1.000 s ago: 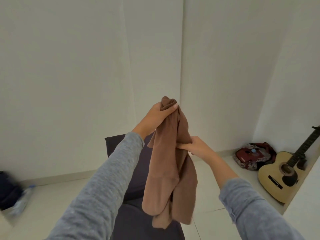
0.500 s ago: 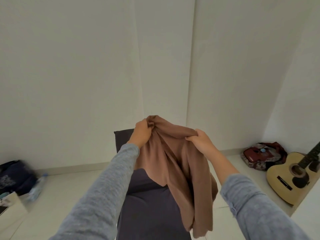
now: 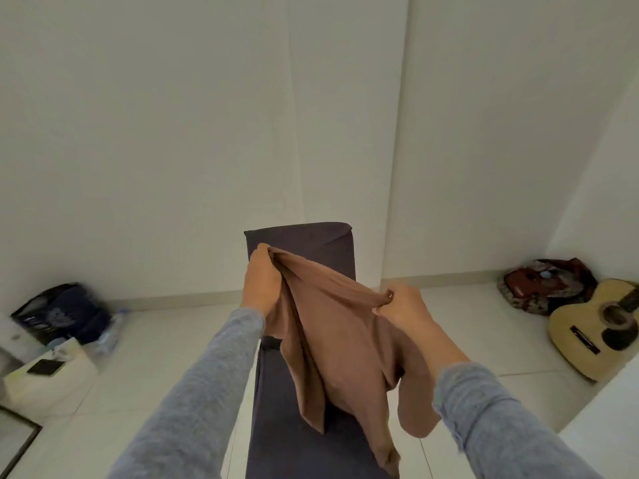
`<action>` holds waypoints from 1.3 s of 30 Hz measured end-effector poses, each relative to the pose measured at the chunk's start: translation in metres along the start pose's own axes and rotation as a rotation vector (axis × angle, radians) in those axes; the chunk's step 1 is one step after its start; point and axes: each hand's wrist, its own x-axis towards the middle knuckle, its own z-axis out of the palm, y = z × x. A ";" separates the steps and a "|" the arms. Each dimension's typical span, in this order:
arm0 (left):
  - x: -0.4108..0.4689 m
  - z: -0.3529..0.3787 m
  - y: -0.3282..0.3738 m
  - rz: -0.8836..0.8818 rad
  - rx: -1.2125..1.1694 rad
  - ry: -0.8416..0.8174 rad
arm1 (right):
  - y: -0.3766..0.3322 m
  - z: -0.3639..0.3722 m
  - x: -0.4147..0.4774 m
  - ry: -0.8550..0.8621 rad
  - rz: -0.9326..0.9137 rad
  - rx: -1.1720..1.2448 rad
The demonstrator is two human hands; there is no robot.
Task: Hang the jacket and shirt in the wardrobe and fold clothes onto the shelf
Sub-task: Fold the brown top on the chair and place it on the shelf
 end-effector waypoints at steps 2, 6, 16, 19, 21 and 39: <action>-0.006 -0.012 -0.009 0.003 0.070 0.017 | -0.004 0.007 -0.010 -0.046 0.011 -0.100; -0.013 -0.042 -0.017 -0.054 0.068 0.090 | -0.020 0.011 -0.024 0.017 -0.009 -0.292; -0.069 -0.141 -0.054 0.000 0.190 0.176 | -0.056 0.016 -0.099 0.236 -0.046 0.068; -0.098 -0.166 -0.068 -0.077 0.154 0.170 | -0.073 0.022 -0.139 0.267 -0.071 0.246; -0.117 -0.178 -0.078 -0.093 0.110 0.199 | -0.080 0.025 -0.160 0.328 -0.049 0.355; -0.253 -0.221 -0.097 -0.028 -0.130 0.075 | -0.057 0.024 -0.308 0.398 -0.199 0.238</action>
